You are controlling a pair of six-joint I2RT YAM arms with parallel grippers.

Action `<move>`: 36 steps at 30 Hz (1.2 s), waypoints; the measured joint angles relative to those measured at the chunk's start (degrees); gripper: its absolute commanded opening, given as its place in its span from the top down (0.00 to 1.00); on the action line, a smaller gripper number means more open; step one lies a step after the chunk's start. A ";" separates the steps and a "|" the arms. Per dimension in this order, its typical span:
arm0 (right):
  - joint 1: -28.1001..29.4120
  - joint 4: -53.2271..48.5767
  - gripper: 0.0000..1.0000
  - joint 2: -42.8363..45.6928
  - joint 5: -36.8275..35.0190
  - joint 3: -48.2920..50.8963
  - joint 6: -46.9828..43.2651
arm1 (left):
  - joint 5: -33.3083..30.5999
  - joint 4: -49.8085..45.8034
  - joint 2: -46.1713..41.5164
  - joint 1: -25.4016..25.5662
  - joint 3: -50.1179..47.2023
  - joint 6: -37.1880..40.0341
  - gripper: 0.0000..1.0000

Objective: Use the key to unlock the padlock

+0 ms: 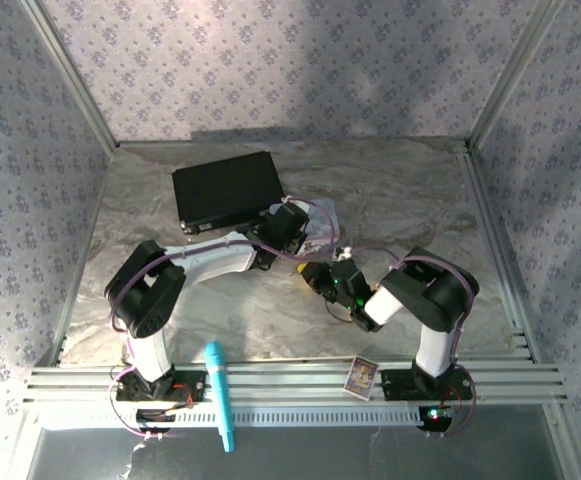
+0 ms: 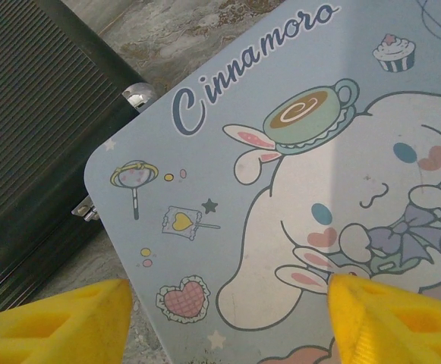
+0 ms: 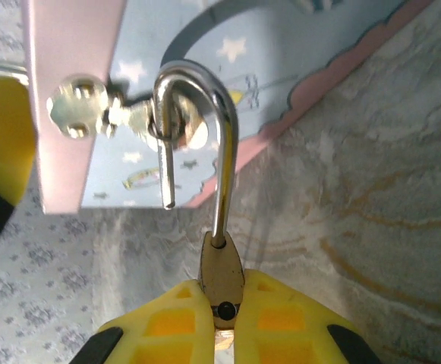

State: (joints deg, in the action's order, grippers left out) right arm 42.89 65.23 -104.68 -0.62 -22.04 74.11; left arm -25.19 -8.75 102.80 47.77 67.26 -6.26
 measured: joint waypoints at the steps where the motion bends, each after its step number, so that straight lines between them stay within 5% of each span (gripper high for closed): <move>1: -0.42 0.66 1.00 -0.26 -0.68 0.04 0.70 | -0.04 0.02 0.00 0.00 -0.04 0.00 0.32; 13: -3.96 2.34 1.00 -1.81 -2.82 0.48 4.26 | -0.15 1.07 -0.13 0.04 -0.66 0.00 0.32; 21: -6.27 -2.08 1.00 -0.07 4.81 0.22 3.69 | -0.61 -0.48 -0.28 0.00 -0.04 -0.70 0.30; 36: -9.68 -35.01 1.00 10.27 22.25 -6.36 -11.69 | -2.32 -10.75 -0.26 -1.46 4.42 -0.87 0.24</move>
State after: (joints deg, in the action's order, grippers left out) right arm 33.21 30.22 -94.41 21.63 -28.40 62.41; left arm -27.51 -19.51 102.54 46.30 71.68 -7.14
